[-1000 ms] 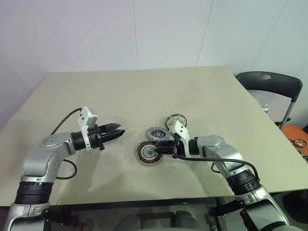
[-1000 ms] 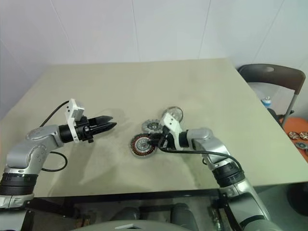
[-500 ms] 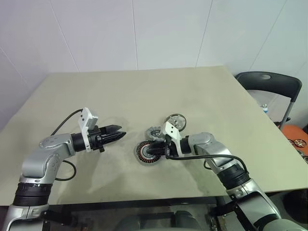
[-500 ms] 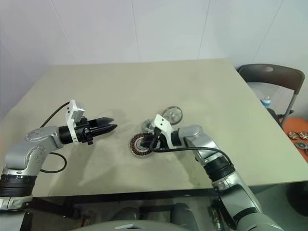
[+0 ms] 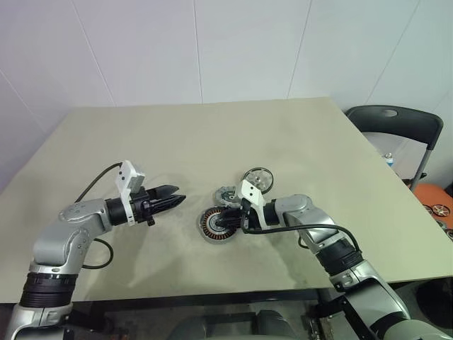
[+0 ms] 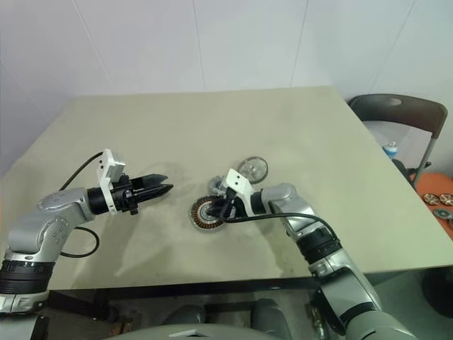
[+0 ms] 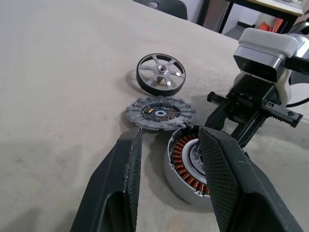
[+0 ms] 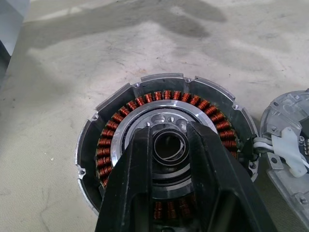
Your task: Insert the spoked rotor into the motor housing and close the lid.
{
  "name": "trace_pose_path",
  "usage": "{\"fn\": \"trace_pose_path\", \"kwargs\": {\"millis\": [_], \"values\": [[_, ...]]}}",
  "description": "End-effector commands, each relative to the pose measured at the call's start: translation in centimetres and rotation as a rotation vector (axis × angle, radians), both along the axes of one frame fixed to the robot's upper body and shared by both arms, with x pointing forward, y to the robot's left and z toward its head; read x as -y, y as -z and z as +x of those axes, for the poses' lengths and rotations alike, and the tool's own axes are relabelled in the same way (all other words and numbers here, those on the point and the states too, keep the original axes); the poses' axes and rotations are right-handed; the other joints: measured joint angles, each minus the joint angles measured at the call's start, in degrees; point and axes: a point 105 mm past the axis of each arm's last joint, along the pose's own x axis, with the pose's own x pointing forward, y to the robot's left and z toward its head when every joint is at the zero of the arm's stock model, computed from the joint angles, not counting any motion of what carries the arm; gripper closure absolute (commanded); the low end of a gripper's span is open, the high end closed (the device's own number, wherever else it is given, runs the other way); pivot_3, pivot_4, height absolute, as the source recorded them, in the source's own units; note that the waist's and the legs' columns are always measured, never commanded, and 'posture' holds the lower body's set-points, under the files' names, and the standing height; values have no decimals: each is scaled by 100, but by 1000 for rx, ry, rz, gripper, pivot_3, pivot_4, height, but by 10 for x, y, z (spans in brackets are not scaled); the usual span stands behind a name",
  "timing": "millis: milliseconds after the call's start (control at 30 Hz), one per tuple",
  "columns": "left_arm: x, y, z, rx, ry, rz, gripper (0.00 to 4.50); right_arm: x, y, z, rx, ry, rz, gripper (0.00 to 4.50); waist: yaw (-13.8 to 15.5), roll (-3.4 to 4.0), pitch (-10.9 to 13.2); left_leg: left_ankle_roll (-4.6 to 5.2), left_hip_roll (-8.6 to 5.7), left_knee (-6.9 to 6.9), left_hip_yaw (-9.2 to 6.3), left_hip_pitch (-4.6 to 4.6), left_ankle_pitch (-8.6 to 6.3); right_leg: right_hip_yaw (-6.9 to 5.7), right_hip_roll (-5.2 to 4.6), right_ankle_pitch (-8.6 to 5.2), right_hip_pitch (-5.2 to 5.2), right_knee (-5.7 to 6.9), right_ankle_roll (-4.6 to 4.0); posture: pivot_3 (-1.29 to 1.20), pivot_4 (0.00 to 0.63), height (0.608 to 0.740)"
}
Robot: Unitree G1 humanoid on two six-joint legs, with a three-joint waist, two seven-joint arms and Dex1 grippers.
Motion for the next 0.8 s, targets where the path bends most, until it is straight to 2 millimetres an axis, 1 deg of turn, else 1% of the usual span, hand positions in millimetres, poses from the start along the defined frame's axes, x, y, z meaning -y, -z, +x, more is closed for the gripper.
{"fn": "trace_pose_path", "kwargs": {"millis": [33,300,433,600,800], "values": [[-1,-12,1,60,-5,0,2508,-6,-9,2,32,-19,15,3823,-1,0,0,0,0,0,0,0,0,0,0,0,0,0,0,0,0,740],[-2,-12,2,63,-15,4,2508,-17,-13,0,36,-47,27,3823,-1,0,0,-2,0,0,0,0,1,0,0,1,-1,1,-1,0,0,740],[-2,-11,2,63,-17,6,2508,-20,-13,1,39,-47,28,3823,-1,0,0,-2,0,0,0,1,1,0,0,1,-1,1,-1,0,0,740],[-3,-11,1,65,-22,8,2508,-13,-10,3,47,-37,10,3823,0,0,0,-3,0,0,1,0,2,0,0,1,-1,1,-2,0,0,740],[-3,-10,2,68,-25,9,2508,-5,-11,6,56,-22,0,3823,7,0,-1,-3,0,2,2,1,2,0,0,1,0,2,-2,0,0,740]]}}
